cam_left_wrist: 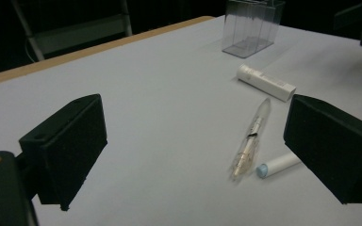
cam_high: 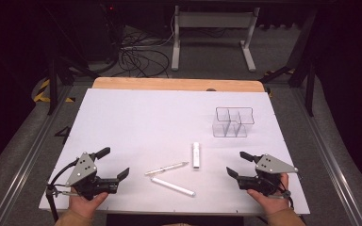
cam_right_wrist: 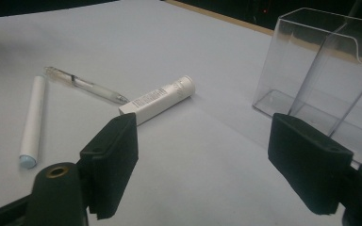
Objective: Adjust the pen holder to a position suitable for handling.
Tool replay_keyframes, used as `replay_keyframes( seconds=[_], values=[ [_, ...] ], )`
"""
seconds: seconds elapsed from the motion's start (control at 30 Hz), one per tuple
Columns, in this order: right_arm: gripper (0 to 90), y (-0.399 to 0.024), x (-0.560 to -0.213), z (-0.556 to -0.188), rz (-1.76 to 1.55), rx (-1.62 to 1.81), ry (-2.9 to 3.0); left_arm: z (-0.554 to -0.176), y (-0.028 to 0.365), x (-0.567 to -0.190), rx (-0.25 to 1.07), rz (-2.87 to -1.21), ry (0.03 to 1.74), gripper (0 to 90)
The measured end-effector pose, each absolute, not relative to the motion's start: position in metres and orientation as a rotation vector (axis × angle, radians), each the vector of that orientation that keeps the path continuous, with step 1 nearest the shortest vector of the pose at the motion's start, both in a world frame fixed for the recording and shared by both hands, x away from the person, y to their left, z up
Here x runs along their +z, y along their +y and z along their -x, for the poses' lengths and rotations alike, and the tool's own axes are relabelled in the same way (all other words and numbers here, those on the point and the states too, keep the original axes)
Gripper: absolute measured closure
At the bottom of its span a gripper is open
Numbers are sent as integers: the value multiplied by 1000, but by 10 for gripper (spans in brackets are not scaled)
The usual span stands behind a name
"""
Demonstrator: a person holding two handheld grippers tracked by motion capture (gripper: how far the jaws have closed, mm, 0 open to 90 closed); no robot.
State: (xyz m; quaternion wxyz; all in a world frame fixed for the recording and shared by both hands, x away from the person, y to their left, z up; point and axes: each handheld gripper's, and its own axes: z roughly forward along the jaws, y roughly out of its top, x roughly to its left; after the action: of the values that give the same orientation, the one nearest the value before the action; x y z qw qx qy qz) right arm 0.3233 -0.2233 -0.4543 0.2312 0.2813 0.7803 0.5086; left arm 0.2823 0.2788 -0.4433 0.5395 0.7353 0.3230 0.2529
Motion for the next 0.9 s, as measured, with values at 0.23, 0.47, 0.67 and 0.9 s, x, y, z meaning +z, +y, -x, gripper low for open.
replay_keyframes(
  seconds=[0.23, 0.47, 0.67, 0.9],
  values=[
    [255, -223, -455, -323, -779, 1400, 2149, -283, 278, -440, 601, -1753, 754, 78],
    [255, -223, -456, -323, -780, 1403, 2157, -285, 268, -432, 656, -1827, 714, 78],
    [255, -222, -456, -323, -784, 1397, 2161, -290, 260, -426, 613, -1854, 684, 78],
    [255, -223, -457, -322, -786, 1397, 2161, -302, 251, -419, 528, -1861, 680, 85]
  ],
)
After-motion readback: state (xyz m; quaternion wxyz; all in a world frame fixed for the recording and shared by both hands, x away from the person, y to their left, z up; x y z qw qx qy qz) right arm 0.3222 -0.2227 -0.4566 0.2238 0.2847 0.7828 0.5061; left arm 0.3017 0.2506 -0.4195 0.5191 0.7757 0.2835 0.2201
